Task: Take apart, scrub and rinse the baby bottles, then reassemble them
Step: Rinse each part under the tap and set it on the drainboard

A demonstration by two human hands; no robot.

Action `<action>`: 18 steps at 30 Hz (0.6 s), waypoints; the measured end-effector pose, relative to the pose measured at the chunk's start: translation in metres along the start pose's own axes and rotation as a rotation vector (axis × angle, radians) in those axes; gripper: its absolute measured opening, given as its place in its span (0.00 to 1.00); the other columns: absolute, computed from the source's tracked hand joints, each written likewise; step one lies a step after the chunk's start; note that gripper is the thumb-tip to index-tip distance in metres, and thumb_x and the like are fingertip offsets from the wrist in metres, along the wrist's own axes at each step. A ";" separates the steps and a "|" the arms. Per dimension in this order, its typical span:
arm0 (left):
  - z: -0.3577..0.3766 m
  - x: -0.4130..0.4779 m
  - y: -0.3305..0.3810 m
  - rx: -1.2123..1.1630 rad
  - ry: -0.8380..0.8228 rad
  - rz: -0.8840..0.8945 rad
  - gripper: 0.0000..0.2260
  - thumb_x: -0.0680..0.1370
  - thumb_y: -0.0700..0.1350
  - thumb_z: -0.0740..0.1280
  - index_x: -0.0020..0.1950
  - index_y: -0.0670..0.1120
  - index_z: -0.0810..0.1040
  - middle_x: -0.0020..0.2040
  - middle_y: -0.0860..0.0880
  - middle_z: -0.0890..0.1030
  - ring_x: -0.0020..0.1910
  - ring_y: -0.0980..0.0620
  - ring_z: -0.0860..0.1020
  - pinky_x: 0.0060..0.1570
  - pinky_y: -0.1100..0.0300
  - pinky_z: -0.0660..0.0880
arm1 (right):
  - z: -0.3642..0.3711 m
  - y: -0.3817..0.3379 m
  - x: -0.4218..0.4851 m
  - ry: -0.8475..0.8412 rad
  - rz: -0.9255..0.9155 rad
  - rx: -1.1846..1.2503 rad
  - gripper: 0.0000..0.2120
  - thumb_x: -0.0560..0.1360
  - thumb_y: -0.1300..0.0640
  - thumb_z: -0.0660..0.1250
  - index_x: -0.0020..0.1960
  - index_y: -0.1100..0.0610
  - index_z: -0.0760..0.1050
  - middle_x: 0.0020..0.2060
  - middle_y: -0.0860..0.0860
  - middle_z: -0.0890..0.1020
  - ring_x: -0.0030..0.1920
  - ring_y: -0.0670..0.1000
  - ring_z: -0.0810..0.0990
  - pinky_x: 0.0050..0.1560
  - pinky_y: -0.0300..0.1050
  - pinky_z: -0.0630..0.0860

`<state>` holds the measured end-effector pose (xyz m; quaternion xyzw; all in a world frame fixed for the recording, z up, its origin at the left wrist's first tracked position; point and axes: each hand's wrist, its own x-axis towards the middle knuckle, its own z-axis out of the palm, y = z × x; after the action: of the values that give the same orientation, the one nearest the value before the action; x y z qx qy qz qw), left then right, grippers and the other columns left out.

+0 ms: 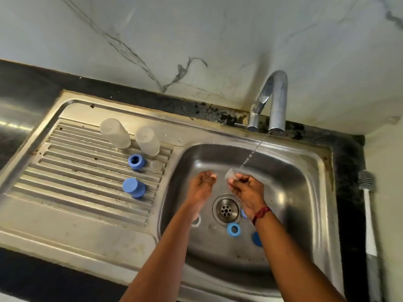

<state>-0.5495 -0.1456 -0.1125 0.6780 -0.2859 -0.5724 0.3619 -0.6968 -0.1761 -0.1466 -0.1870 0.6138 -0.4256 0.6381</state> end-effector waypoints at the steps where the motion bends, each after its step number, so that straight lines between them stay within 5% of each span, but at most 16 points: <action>1: 0.005 0.004 0.000 0.005 0.003 -0.013 0.08 0.80 0.52 0.67 0.48 0.48 0.79 0.44 0.50 0.78 0.43 0.53 0.75 0.47 0.55 0.73 | -0.003 -0.004 -0.003 -0.025 0.003 0.081 0.13 0.72 0.74 0.69 0.52 0.60 0.78 0.47 0.58 0.83 0.49 0.57 0.83 0.46 0.44 0.83; 4: 0.017 0.007 0.003 -0.016 0.002 -0.042 0.09 0.80 0.52 0.67 0.55 0.50 0.80 0.52 0.47 0.81 0.49 0.51 0.78 0.54 0.52 0.75 | -0.012 -0.017 -0.008 -0.094 0.008 0.258 0.18 0.76 0.74 0.64 0.61 0.60 0.77 0.51 0.59 0.83 0.47 0.54 0.84 0.46 0.44 0.83; 8: 0.021 -0.001 0.005 -0.030 0.028 -0.052 0.14 0.80 0.50 0.67 0.64 0.48 0.78 0.61 0.43 0.80 0.60 0.45 0.79 0.62 0.47 0.74 | -0.019 -0.029 -0.008 -0.105 -0.004 0.360 0.17 0.75 0.77 0.63 0.57 0.60 0.77 0.51 0.59 0.82 0.48 0.53 0.84 0.51 0.45 0.83; 14: 0.016 -0.008 0.003 -0.018 0.042 -0.005 0.16 0.81 0.47 0.66 0.68 0.49 0.75 0.63 0.44 0.79 0.62 0.46 0.78 0.64 0.45 0.75 | -0.007 -0.042 -0.006 -0.133 -0.109 0.126 0.13 0.72 0.73 0.70 0.47 0.56 0.74 0.44 0.54 0.84 0.45 0.51 0.85 0.46 0.44 0.82; 18: 0.013 -0.007 0.010 -0.034 0.033 0.030 0.15 0.81 0.47 0.66 0.68 0.48 0.74 0.64 0.41 0.78 0.64 0.44 0.77 0.64 0.46 0.73 | -0.006 -0.043 0.007 -0.146 -0.186 -0.041 0.20 0.72 0.67 0.73 0.59 0.52 0.74 0.53 0.51 0.84 0.53 0.48 0.83 0.51 0.42 0.79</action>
<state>-0.5635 -0.1477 -0.1011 0.6767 -0.2802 -0.5604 0.3867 -0.7167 -0.2045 -0.1188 -0.2866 0.5543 -0.4556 0.6349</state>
